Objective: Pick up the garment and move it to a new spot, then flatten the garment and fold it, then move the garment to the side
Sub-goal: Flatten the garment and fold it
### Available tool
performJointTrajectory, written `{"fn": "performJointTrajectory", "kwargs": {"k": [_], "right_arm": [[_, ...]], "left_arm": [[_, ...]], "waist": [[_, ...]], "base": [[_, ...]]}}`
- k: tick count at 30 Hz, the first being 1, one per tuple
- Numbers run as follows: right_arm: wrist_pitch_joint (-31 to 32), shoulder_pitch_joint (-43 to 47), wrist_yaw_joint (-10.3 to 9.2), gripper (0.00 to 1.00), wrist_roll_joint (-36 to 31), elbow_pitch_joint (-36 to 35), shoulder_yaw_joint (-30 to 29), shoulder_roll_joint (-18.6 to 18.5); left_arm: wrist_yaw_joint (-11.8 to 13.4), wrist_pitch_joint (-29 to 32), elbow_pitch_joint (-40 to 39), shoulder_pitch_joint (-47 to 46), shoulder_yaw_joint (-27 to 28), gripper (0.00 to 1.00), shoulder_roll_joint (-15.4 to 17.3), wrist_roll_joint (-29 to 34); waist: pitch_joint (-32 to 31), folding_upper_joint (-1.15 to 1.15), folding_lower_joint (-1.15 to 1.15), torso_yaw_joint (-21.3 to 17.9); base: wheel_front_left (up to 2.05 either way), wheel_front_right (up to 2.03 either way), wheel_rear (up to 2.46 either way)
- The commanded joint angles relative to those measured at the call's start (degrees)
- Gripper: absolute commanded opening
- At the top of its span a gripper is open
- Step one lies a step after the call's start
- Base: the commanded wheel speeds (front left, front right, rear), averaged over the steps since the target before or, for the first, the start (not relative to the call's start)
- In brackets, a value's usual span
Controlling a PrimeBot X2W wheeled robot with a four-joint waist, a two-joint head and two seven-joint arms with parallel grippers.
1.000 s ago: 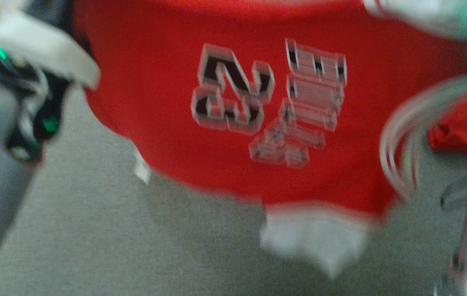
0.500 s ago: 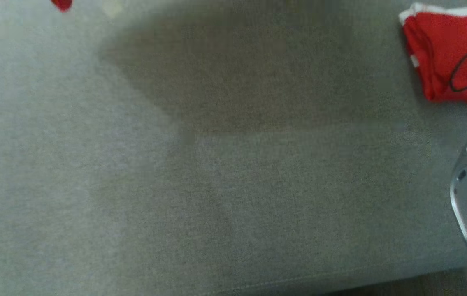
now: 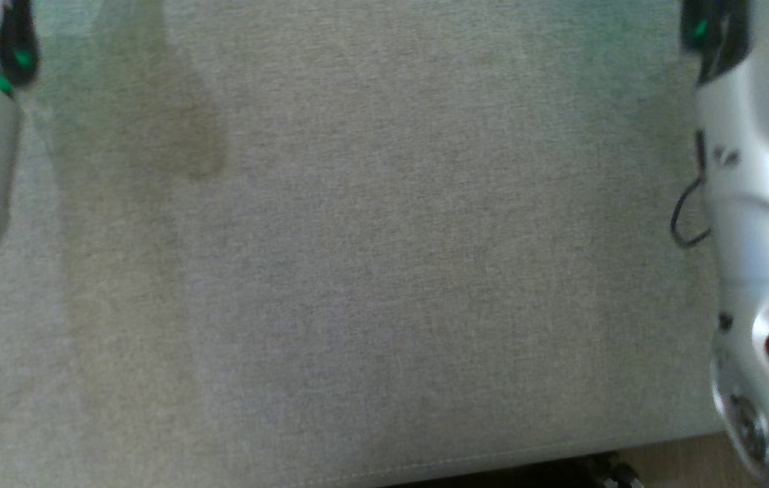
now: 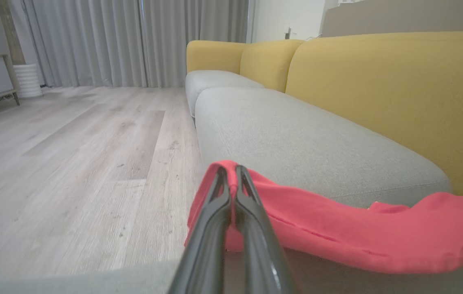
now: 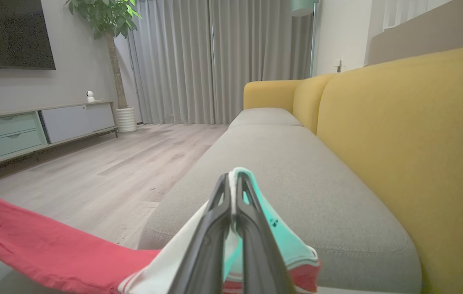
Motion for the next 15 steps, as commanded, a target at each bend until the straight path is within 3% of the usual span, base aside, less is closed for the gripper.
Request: {"fn": "performJointTrajectory", "kwargs": {"k": [1,7,15], "right_arm": [[-0.83,1.33,0.43,0.00,0.70,-3.74,0.73,1.13],[-1.42,14.99,0.43,0.00,1.49,-12.46,0.17,1.13],[2.13,39.27,0.43,0.00,3.14,-28.18,-4.24,1.13]], "left_arm": [[-0.23,-0.96,-1.59,-0.61,2.54,0.00,2.53,-0.75],[-1.22,-2.50,-4.45,9.15,4.20,0.00,1.75,-3.92],[0.30,-3.13,-14.40,29.78,6.84,0.00,-0.29,-8.37]], "waist": [[-0.45,0.00,-0.02,0.62],[-4.54,0.00,-0.02,2.34],[-14.75,0.00,-0.02,4.77]], "base": [[0.00,0.00,0.00],[0.00,0.00,0.00],[0.00,0.00,0.00]]}}
